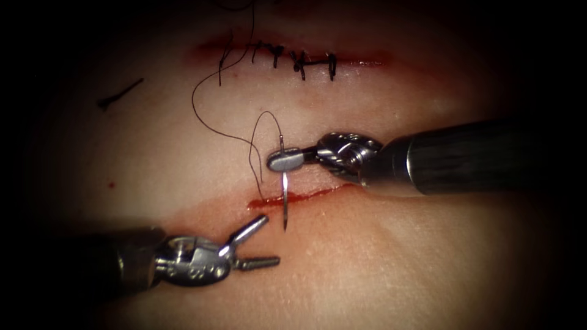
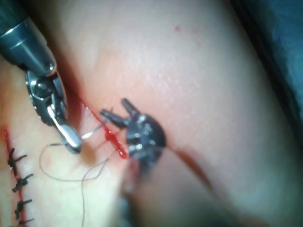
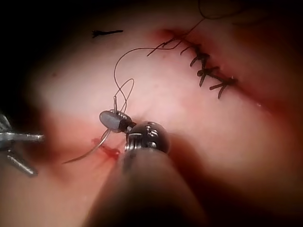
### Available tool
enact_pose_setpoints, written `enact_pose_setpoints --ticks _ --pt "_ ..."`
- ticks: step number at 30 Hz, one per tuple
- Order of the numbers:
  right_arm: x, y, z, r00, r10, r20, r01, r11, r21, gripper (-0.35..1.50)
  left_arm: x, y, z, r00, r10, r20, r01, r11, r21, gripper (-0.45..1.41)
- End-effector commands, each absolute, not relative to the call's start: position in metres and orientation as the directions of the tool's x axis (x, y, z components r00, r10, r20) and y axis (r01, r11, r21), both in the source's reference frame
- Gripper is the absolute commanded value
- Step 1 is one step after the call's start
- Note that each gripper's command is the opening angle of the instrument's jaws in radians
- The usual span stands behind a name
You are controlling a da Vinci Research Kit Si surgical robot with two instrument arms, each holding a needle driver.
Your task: Wound Closure
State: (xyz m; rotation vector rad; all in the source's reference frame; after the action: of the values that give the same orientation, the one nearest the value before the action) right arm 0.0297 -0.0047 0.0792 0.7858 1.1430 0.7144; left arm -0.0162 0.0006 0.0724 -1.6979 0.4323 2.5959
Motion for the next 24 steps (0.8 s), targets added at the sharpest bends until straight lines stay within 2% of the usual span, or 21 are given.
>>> enact_pose_setpoints --ticks 1,9,17,24 --pt "0.0302 -0.006 0.080 0.266 0.802 -0.535 -0.085 0.572 0.816 -0.35 -0.0165 0.000 0.073 -0.408 -0.129 -0.904 -0.162 -0.964 0.210 0.07" --pt "0.0307 -0.007 0.081 0.282 0.610 -0.741 -0.011 0.774 0.633 -0.35 -0.0161 0.001 0.078 -0.400 0.012 -0.916 -0.192 -0.979 0.070 -0.15" --pt "0.0321 -0.007 0.081 0.268 0.344 -0.900 0.079 0.923 0.377 -0.35 -0.0167 0.000 0.083 -0.399 0.069 -0.915 -0.177 -0.984 0.003 -0.17" --pt "0.0331 -0.005 0.080 0.244 0.296 -0.924 0.074 0.944 0.322 -0.35 -0.0166 0.000 0.084 -0.408 0.074 -0.910 -0.170 -0.985 -0.004 -0.20"
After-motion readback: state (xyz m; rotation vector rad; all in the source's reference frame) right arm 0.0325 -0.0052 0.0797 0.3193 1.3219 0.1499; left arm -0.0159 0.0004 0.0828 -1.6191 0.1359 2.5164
